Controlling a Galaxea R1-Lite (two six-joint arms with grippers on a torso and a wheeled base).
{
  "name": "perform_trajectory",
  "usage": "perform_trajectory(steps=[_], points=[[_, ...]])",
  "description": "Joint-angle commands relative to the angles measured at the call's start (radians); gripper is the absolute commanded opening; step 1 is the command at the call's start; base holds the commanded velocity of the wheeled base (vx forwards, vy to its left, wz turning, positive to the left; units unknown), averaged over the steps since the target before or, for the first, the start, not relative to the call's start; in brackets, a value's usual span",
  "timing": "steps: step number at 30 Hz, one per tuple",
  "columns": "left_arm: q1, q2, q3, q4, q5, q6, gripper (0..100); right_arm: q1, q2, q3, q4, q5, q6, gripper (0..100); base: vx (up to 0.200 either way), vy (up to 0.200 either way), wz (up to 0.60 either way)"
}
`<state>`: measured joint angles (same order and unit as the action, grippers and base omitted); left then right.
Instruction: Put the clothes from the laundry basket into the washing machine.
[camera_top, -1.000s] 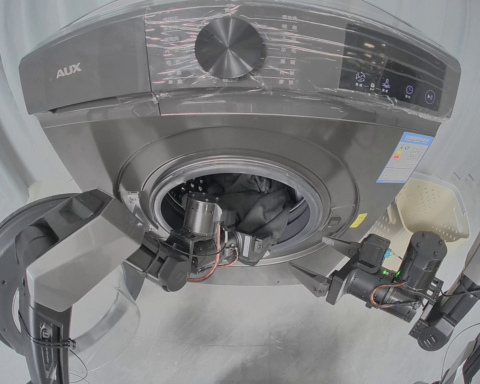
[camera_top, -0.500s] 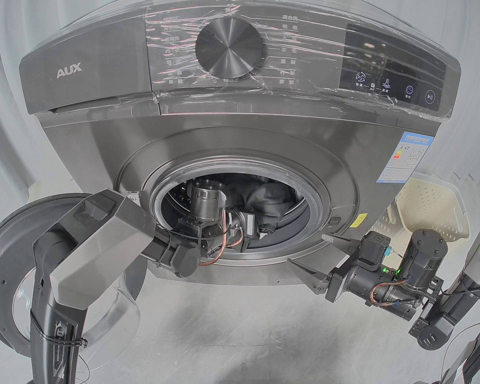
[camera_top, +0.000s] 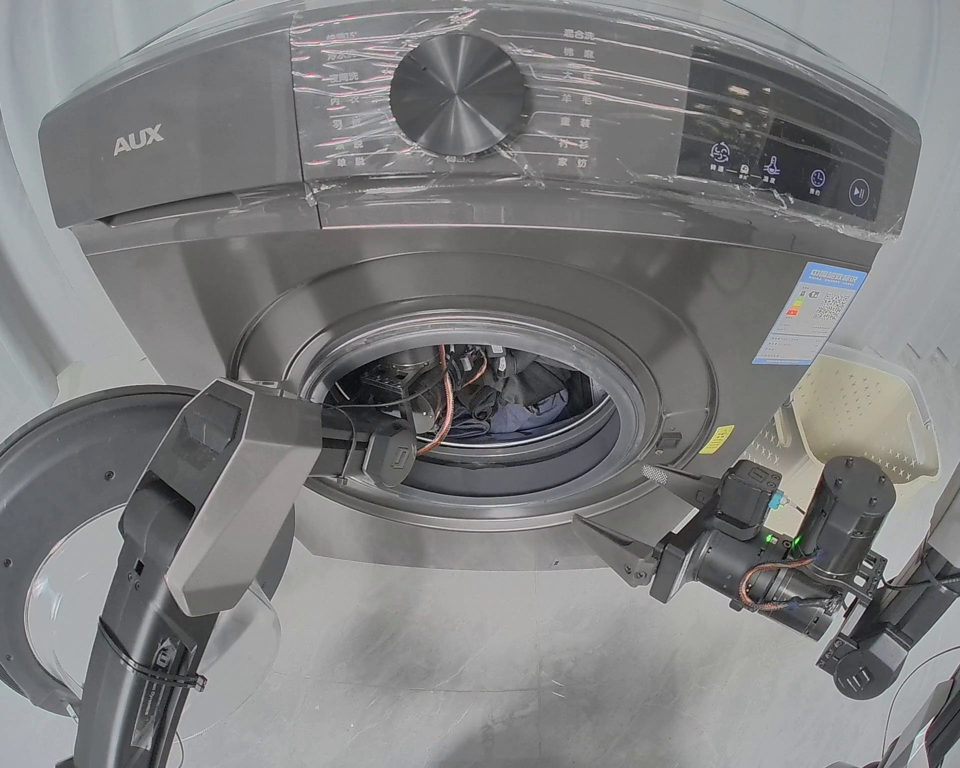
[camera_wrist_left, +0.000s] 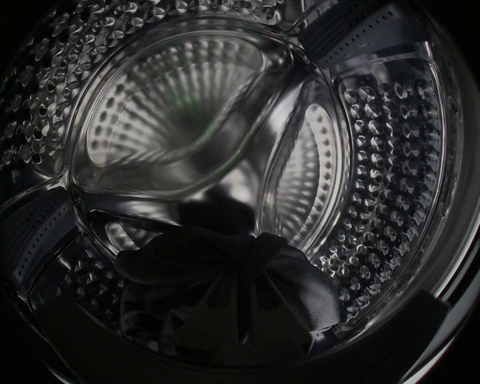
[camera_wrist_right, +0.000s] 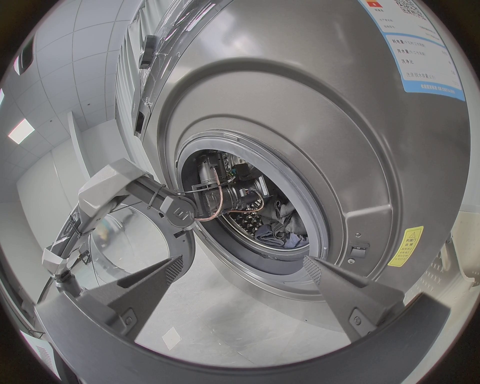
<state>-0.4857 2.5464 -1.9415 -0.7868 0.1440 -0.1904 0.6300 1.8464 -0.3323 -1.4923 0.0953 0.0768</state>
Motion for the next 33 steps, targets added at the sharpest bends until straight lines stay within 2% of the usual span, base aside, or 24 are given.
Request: perform_trajectory(steps=[1, 5, 6, 9, 13, 21, 25, 31, 33], points=[[0.007, 0.072, -0.053, -0.008, 0.015, -0.012, 0, 0.0, 0.001, -0.001, 0.0, 0.0, 0.0, 100, 0.0, 0.0, 0.0], [0.004, 0.066, -0.036, 0.008, 0.015, -0.015, 0, 0.0, 0.001, -0.001, 0.0, 0.0, 0.0, 100, 0.0, 0.0, 0.0], [0.003, 0.061, -0.028, 0.012, 0.015, -0.018, 100, 0.0, 0.001, -0.001, 0.0, 0.0, 0.0, 100, 0.0, 0.0, 0.0], [0.001, 0.049, 0.006, 0.024, 0.015, -0.024, 100, 0.0, 0.002, -0.001, 0.0, 0.0, 0.0, 100, 0.0, 0.0, 0.0], [-0.001, 0.008, 0.127, 0.032, 0.012, -0.023, 100, 0.0, 0.002, -0.001, 0.0, 0.0, 0.0, 100, 0.0, 0.0, 0.0], [-0.005, 0.003, 0.153, 0.034, 0.012, -0.021, 100, 0.0, 0.002, -0.001, 0.0, 0.0, 0.0, 100, 0.0, 0.0, 0.0], [-0.062, -0.097, 0.311, 0.023, 0.008, -0.021, 100, 0.0, -0.001, 0.007, 0.0, 0.0, 0.0, 100, 0.0, 0.0, 0.0], [-0.201, -0.336, 0.711, -0.026, 0.009, -0.014, 100, 0.0, -0.045, 0.052, 0.001, 0.0, 0.0, 100, 0.0, 0.0, 0.0], [-0.229, -0.397, 0.797, -0.038, 0.008, -0.012, 100, 0.0, -0.059, 0.064, 0.001, 0.0, 0.0, 100, 0.0, 0.0, 0.0]])
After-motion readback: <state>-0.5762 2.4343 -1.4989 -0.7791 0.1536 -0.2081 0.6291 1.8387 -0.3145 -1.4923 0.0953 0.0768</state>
